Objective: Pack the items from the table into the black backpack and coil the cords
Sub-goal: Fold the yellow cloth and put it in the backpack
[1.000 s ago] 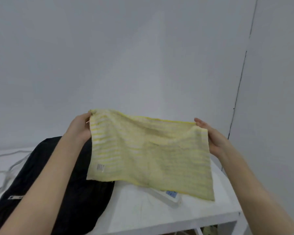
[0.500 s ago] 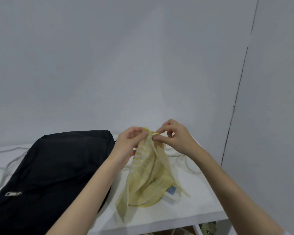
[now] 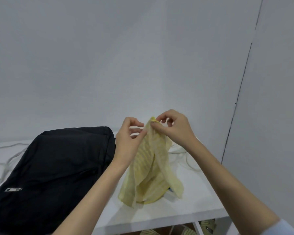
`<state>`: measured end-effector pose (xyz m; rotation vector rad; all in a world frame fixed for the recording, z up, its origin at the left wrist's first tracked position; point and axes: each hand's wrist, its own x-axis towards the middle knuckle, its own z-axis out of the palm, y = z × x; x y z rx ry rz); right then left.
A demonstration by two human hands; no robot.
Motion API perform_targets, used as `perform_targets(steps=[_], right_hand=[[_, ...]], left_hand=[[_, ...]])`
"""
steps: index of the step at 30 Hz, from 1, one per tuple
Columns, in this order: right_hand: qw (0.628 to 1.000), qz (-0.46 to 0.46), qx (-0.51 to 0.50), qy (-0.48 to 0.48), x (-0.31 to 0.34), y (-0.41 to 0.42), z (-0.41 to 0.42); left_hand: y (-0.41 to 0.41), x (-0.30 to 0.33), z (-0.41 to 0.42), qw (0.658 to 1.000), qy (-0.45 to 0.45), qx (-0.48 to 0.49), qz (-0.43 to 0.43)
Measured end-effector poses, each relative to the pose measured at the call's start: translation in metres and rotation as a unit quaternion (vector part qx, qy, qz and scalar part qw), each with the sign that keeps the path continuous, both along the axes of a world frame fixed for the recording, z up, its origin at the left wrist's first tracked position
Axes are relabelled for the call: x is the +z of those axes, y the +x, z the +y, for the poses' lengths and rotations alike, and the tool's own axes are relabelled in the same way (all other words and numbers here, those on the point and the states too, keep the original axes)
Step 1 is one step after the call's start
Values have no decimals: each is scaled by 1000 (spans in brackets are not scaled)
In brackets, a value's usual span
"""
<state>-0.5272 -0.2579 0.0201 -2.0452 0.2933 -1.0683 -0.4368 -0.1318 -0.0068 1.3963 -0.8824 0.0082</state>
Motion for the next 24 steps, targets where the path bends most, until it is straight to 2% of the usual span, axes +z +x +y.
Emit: perform_targets(steps=[3, 10, 12, 14, 17, 21, 24], right_hand=[[999, -23, -33, -4, 22, 5, -9], [995, -89, -13, 42, 47, 7, -26], [994, -92, -12, 49, 48, 6, -29], [994, -92, -16, 56, 47, 5, -32], [994, -92, -24, 61, 44, 4, -33], [996, -75, -6, 50, 41, 4, -28], [996, -76, 3, 52, 40, 3, -25]], left_hand=[[4, -6, -2, 993, 64, 28, -97], [5, -31, -9, 984, 165, -58, -45], [0, -37, -10, 985, 156, -69, -14], [-3, -44, -12, 988, 135, -67, -27], [-5, -59, -18, 990, 104, 1, -95], [-8, -64, -30, 991, 26, 102, -82], [-5, -66, -37, 985, 18, 131, -106]])
